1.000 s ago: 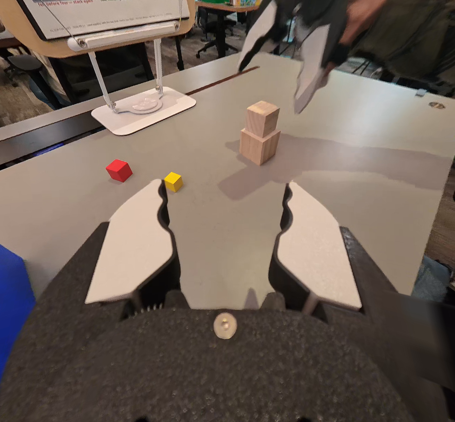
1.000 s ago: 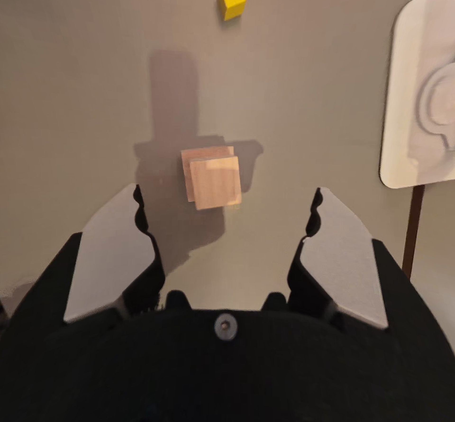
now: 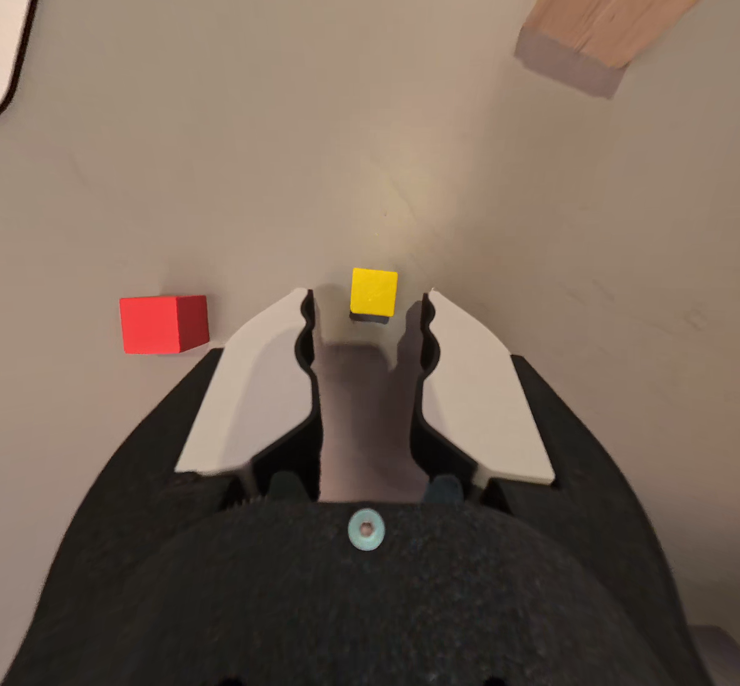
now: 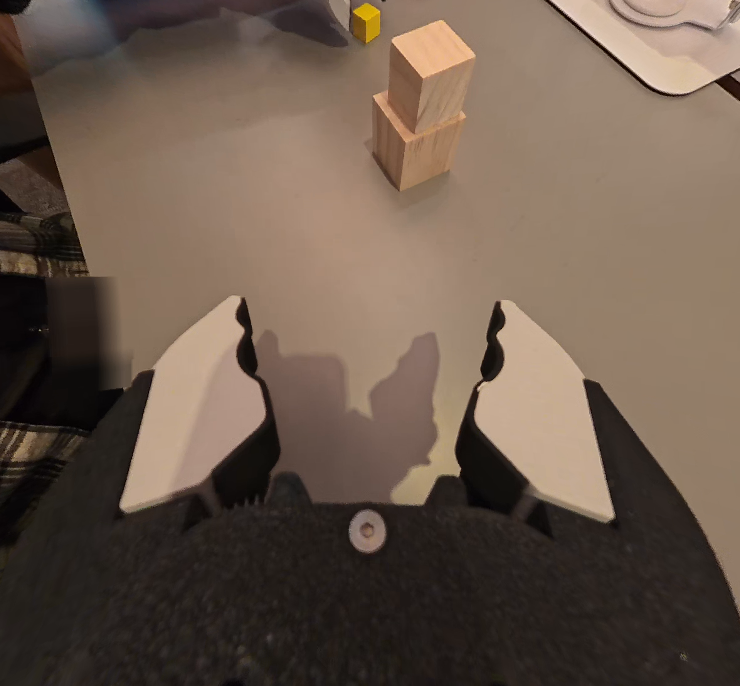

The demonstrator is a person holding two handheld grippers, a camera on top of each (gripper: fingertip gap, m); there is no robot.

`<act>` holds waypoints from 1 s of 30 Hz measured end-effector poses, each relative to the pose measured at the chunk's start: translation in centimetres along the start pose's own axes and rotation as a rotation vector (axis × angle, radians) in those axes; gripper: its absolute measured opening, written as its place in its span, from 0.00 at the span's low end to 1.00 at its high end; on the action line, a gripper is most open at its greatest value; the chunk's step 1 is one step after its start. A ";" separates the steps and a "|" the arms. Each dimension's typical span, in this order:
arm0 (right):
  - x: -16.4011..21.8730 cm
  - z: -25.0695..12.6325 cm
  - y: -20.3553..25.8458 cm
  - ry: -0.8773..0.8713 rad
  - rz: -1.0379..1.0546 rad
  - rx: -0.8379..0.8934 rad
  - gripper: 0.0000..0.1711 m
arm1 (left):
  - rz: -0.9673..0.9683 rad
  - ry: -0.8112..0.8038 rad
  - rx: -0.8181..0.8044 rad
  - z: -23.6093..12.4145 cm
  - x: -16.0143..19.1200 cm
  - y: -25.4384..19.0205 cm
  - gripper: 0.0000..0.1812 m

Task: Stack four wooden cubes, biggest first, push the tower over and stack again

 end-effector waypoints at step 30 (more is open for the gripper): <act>0.6 0.6 0.0 -0.032 0.032 -0.033 0.63 | -0.076 0.173 -0.062 -3.0 0.4 8.8 0.33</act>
Point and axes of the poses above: each gripper's, where its closed fingertips meet, z out along the fingers, x out of its underside, y = z × x across the jaws, the point moved 1 cm from there along -z, back along the fingers, and after that the axes turned 5 degrees about x, right-handed, at the moved point
